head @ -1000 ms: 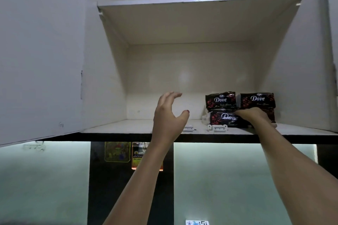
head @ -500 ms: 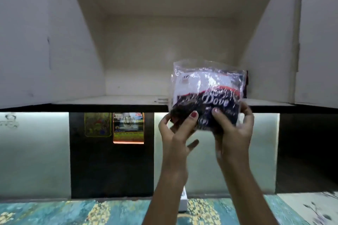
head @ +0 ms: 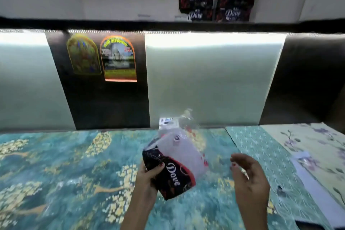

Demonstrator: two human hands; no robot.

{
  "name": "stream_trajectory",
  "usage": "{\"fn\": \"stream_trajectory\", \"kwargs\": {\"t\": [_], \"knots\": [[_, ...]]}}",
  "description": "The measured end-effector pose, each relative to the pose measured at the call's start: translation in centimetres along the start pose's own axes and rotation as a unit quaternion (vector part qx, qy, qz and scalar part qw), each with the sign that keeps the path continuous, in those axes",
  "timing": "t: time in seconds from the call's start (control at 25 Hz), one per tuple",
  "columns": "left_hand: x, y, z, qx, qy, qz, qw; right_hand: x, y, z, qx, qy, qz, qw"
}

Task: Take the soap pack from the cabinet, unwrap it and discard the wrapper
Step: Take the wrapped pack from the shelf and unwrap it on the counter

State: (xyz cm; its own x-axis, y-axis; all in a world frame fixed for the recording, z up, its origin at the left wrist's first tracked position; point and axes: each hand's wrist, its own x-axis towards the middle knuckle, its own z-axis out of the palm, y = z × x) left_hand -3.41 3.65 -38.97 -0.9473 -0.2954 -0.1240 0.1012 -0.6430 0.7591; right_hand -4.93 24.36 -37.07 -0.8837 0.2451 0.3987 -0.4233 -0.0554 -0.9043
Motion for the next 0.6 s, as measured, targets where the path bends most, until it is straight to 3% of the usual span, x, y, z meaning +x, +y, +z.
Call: {"fn": "stream_trajectory", "kwargs": {"t": [0.28,0.4,0.48,0.6], "knots": [[-0.9,-1.7,-3.5,0.076,-0.032,-0.098,0.992,0.0,2.8,0.4,-0.016,-0.191,0.199,0.961],[0.7,-0.4,-4.6,0.116,-0.043,-0.112,0.986,-0.3,5.2,3.0,-0.024,-0.250,0.295,0.922],[1.9,0.2,-5.2,0.134,-0.050,-0.116,0.983,-0.4,6.1,4.9,0.013,-0.247,0.388,0.888],[4.3,0.6,-6.2,0.140,-0.055,-0.126,0.981,-0.3,7.9,7.0,0.044,-0.289,0.450,0.844]]}}
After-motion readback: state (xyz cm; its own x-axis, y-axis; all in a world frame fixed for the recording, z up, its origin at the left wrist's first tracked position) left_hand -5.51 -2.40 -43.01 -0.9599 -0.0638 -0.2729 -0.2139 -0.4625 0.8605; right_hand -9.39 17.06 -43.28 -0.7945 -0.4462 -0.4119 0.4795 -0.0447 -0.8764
